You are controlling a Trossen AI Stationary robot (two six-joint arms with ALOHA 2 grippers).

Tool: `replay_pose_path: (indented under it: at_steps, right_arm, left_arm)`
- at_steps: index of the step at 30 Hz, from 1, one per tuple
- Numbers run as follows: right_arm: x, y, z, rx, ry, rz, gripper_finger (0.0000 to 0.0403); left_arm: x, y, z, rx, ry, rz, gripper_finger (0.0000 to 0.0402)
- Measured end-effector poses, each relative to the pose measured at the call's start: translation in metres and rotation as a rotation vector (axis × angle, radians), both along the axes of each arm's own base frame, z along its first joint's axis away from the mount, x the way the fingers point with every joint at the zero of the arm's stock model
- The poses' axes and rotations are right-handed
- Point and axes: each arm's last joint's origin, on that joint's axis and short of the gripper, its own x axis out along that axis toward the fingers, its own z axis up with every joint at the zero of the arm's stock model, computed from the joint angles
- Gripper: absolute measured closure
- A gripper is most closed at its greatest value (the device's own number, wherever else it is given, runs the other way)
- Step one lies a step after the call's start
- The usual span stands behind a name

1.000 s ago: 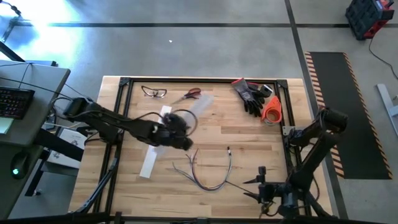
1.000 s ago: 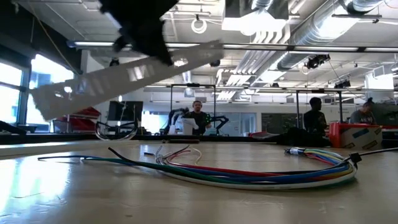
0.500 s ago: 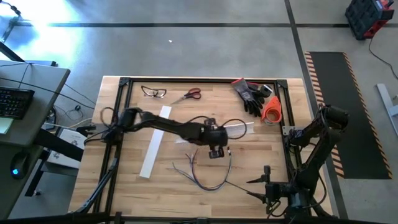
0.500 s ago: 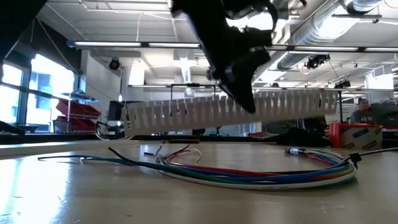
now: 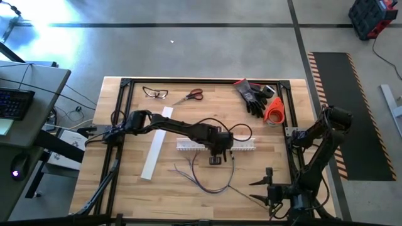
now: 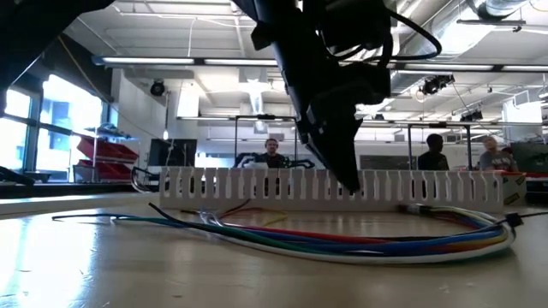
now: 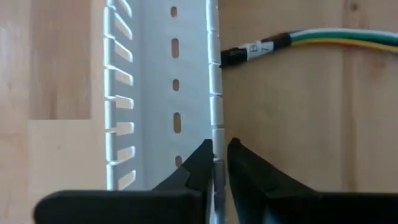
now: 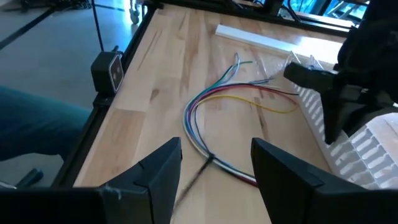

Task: Ziptie cables
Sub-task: Put the zip-tied cable into the white cable duct

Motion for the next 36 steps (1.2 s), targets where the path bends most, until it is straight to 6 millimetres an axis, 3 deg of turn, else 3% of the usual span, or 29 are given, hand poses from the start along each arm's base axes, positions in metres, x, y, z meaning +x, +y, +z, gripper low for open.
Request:
replay_pose_path:
  at_steps: [7,14,19,26,30,36]
  right_arm:
    - [0.009,-0.006,-0.002,-0.007,0.050,-0.008,0.0225]
    - [0.042,-0.035,-0.014,-0.067,0.343,0.063,0.0224]
    - [0.074,-0.071,-0.019,-0.141,0.539,0.197,0.0209]
    - [0.104,-0.130,-0.024,-0.344,0.698,0.404,0.0199]
    - [0.114,-0.148,-0.029,-0.425,0.720,0.521,0.0199]
    - [0.126,-0.164,-0.044,-0.522,0.749,0.613,0.0199]
  left_arm:
    - [-0.007,0.001,0.022,0.119,-0.026,0.065,0.0334]
    - [-0.025,-0.021,0.080,0.203,-0.204,0.277,0.0331]
    - [-0.040,-0.071,0.093,0.244,-0.310,0.351,0.0331]
    - [-0.066,-0.156,0.078,0.237,-0.387,0.352,0.0331]
    - [-0.087,-0.194,0.074,0.243,-0.459,0.391,0.0330]
    - [-0.117,-0.228,0.075,0.292,-0.589,0.453,0.0330]
